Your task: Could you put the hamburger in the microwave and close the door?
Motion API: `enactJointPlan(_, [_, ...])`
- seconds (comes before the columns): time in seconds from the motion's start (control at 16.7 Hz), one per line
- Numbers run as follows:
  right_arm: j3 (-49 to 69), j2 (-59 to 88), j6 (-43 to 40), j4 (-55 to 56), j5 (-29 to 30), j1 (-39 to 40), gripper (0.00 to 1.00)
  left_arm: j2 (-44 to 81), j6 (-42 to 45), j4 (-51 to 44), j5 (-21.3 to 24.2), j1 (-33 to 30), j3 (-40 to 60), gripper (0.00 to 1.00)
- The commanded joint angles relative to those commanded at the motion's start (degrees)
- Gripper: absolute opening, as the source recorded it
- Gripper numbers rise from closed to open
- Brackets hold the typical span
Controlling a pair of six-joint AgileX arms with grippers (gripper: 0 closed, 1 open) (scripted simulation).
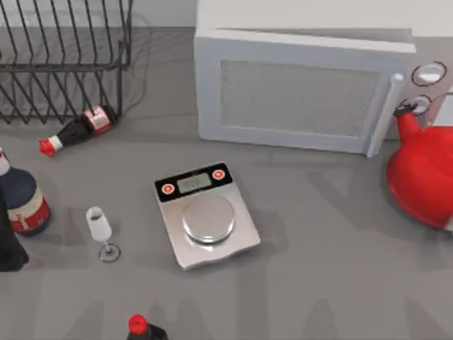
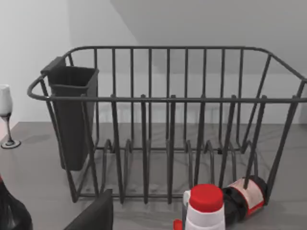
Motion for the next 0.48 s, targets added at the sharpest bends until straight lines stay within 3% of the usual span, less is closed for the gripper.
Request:
enactJointPlan(0.24, [1.2, 1.9, -0.4, -1.9, 0.1, -1.0, 1.00, 0.0, 0.0, 0.0, 0.0, 0.0, 0.0, 1.00])
enactJointPlan(0.48, [9.3, 12.8, -3.0, -10.8, 1.1, -6.1, 1.00, 0.0, 0.0, 0.0, 0.0, 0.0, 0.0, 1.00])
